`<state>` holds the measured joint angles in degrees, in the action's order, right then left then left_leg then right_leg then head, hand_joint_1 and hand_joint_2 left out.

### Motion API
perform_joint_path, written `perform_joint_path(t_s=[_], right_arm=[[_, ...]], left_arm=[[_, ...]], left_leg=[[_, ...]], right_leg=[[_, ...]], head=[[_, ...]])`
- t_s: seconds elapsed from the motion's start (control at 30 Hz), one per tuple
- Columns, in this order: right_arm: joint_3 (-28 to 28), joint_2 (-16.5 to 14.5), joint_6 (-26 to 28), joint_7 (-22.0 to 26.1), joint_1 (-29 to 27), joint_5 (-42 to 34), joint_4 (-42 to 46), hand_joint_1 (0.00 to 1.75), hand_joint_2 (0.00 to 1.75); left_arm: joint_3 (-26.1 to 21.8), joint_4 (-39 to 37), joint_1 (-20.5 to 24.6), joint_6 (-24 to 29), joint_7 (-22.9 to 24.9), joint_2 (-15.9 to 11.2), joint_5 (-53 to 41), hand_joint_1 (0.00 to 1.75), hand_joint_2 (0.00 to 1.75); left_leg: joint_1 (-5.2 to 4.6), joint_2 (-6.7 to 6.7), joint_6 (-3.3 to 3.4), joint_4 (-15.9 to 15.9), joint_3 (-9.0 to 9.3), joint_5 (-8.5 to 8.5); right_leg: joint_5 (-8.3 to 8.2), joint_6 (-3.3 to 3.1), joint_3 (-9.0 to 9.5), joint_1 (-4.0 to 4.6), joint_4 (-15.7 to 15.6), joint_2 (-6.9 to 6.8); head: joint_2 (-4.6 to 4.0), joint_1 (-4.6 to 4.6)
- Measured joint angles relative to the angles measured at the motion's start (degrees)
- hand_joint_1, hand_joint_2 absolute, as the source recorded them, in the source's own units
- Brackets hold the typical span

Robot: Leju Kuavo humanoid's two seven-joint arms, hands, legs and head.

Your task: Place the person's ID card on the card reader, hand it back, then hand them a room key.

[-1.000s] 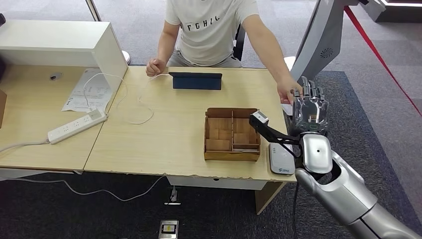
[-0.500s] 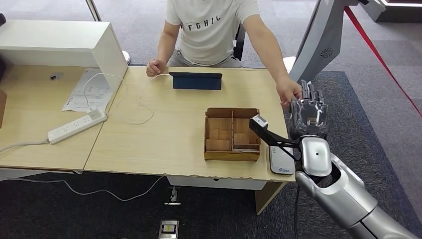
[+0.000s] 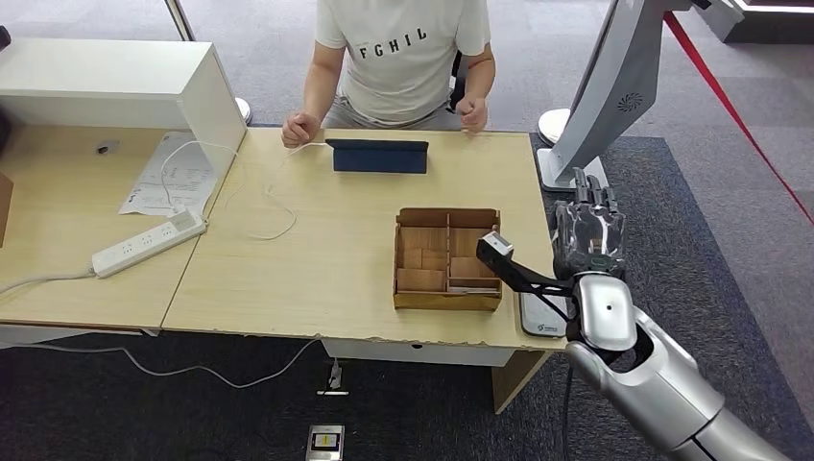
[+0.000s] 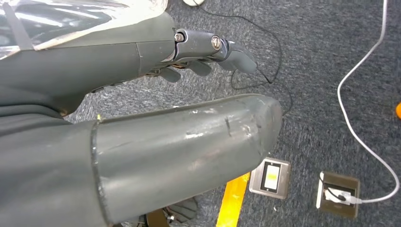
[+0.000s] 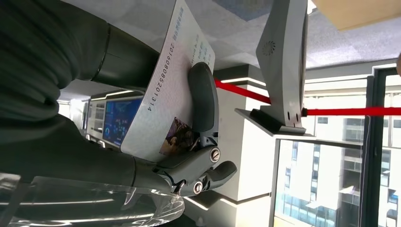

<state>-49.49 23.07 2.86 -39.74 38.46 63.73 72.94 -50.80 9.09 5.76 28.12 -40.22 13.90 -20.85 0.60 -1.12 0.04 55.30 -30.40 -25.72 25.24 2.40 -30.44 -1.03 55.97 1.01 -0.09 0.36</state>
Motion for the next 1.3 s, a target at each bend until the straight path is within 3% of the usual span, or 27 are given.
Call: perform_joint_path(t_s=[0.63,1.0,1.3], right_arm=[[-4.3,-0.37,4.69,0.87,-0.87,-7.45,-7.24,1.75,1.75],[-6.03,-1.91,12.17,3.22,-1.47,-18.14,-17.64,1.75,1.75],[-7.17,-2.82,13.95,4.42,-2.39,-19.95,-23.22,1.75,1.75]], left_arm=[[-0.01,-0.08,0.13,2.48,0.0,0.25,0.77,0.0,0.0],[-0.19,-0.71,0.32,4.26,0.0,0.26,0.5,0.0,0.0],[-0.39,-0.98,0.41,4.91,0.0,0.26,-0.35,0.0,0.0]], left_leg=[[0.0,-0.01,0.0,0.0,-0.01,0.0],[0.0,-0.01,0.0,0.0,-0.02,0.0],[0.0,-0.01,0.0,0.0,-0.02,0.0]], right_leg=[[0.0,0.0,0.0,0.0,0.0,0.0],[0.0,0.0,0.0,0.0,-0.01,0.0],[0.0,0.0,-0.01,0.0,-0.01,0.0]], head=[[0.0,-0.01],[0.0,0.0],[0.0,-0.01]])
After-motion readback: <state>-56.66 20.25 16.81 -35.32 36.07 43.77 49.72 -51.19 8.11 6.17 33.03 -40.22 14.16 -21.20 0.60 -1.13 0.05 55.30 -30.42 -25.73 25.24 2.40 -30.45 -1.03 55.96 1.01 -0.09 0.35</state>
